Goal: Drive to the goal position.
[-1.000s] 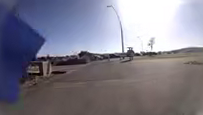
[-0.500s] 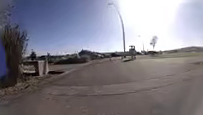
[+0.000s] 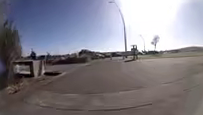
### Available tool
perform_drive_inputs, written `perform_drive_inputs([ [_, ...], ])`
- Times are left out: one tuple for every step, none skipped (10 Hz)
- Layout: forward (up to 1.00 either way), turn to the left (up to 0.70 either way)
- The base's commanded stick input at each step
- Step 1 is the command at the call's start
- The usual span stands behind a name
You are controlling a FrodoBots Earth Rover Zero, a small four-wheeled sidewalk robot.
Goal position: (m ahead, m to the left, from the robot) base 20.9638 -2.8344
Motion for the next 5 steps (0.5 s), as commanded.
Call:
perform_drive_inputs([
  [1.00,0.00],
  [1.00,0.00],
  [1.00,0.00],
  [1.00,0.00],
  [1.00,0.00],
])
